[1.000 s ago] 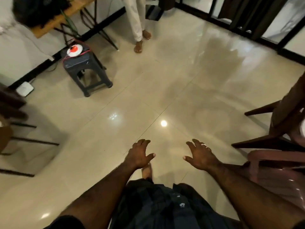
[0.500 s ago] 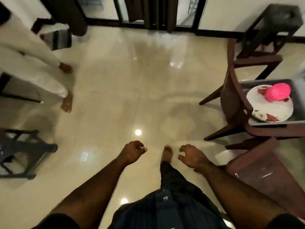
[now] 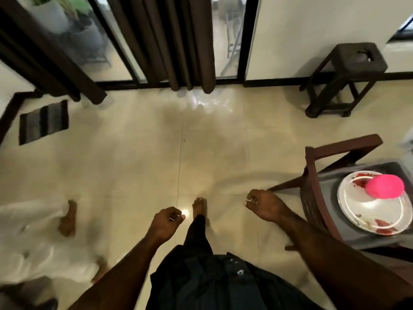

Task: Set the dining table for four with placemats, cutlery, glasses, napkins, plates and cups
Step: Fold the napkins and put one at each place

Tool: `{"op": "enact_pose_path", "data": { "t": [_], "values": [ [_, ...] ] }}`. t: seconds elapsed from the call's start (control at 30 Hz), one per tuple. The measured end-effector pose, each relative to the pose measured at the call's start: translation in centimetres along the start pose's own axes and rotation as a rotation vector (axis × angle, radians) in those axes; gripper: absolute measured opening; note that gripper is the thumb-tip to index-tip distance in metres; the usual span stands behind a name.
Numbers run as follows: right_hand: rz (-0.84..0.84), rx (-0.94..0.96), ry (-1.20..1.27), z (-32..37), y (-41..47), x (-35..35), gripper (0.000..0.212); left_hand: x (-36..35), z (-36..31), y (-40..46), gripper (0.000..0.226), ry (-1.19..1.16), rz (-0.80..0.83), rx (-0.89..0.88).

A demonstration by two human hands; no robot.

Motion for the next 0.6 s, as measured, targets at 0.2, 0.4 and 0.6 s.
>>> {"op": "enact_pose_path", "data": {
  "t": [0.2,0.4,0.6],
  "values": [
    [-0.036,-0.211,0.137,-3.4,10.5,5.7,0.065,7.7,-11.8,17.6,0.016,0.114,0.112,-0.158],
    [-0.188,-0.303,0.224,0.5,15.8,16.0,0.03,15.5,-33.2,33.1,0.018,0.276,0.125,-0.418],
    [-0.183,-0.383,0.353,-4.1,24.9,21.9,0.031,15.5,-48.2,44.0,0.016,0.269,0.124,-0.535]
  ]
}}
Point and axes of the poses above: each hand's wrist, its own y-axis towards the middle knuckle, its own x-axis out of the back of the hand, z = x × y, the point moved 9 cm from there along y, towards the middle knuckle, and after that the axes turned 11 degrees about y, right-handed, at the moved point
